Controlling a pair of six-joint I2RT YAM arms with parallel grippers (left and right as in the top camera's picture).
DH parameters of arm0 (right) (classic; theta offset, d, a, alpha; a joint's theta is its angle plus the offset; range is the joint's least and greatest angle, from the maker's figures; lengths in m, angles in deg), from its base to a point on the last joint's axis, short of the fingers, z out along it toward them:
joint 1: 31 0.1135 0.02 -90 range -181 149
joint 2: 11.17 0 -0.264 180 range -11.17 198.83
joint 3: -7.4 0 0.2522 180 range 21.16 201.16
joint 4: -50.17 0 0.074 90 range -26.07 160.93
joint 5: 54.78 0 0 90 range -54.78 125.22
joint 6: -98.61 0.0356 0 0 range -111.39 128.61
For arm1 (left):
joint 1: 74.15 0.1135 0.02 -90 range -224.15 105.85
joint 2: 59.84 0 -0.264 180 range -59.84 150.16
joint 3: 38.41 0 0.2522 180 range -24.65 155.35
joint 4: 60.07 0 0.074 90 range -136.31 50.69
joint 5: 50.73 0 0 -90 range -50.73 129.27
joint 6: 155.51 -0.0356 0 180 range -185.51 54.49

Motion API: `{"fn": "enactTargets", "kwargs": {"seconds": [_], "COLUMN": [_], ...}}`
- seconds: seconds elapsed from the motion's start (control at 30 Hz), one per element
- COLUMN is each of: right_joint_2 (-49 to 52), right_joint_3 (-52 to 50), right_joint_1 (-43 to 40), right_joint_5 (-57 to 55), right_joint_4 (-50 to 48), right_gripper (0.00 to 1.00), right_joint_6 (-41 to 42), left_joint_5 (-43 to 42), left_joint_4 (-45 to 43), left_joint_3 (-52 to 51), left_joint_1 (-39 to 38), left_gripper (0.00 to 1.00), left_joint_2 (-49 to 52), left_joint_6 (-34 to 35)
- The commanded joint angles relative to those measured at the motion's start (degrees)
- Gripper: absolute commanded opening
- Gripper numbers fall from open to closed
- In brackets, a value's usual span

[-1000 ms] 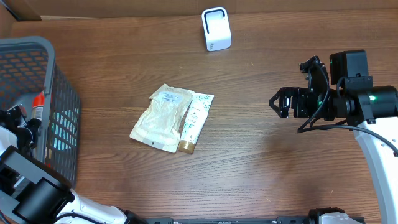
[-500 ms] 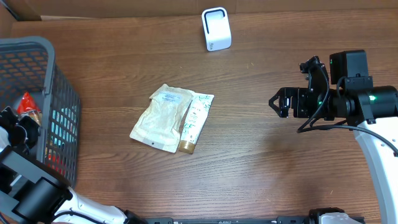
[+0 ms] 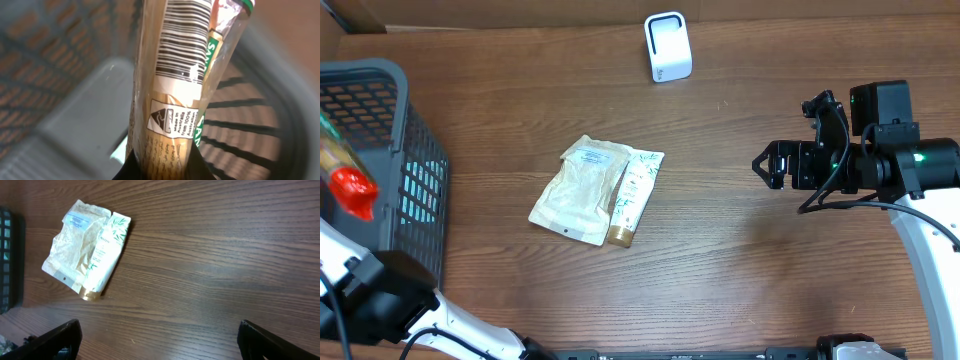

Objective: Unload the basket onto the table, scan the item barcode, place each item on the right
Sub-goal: 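Lay the sausage package on top of the bag and tube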

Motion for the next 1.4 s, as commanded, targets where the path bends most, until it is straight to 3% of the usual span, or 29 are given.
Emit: {"fn": "enactTargets", "kwargs": {"seconds": [0.0,0.3,0.4,0.57,0.83,1.1,1.23,1.37], "right_joint_2": [-0.22,-0.22,-0.22,-0.22,-0.22,-0.22,-0.22,-0.22], "right_joint_3": [-0.11,-0.11,-0.11,-0.11,-0.17,-0.20,-0.20,-0.20], "right_joint_1": [0.28,0.28,0.28,0.28,0.28,0.28,0.28,0.28], "right_joint_5": [0.09,0.09,0.09,0.09,0.09,0.07,0.04,0.07], "right_joint_4": [-0.17,-0.50,-0.66,-0.57,-0.13,0.07,0.00,-0.04], "right_gripper": [1.00,1.00,1.00,1.00,1.00,1.00,1.00,1.00], "right_joint_6": [0.24,0.24,0.24,0.24,0.24,0.24,0.20,0.22], "left_joint_5": [-4.66,-10.88,-9.44,-8.90,-6.40,1.99,9.05,9.14], "left_joint_4": [2.08,11.89,17.84,18.27,15.47,-2.29,-12.92,-19.76], "left_joint_3": [13.88,31.08,31.41,24.68,-3.74,-31.56,-44.63,-53.64], "left_joint_1": [-3.06,-13.86,-19.82,-29.92,-48.98,-61.81,-65.13,-66.40], "left_gripper": [0.04,0.04,0.04,0.04,0.04,0.04,0.04,0.04], "left_joint_2": [-2.45,-4.85,-5.31,-4.85,-4.85,-4.85,-4.85,-4.85], "left_joint_6": [-0.59,-6.16,-7.34,-4.44,-3.56,5.62,13.55,18.84]}}
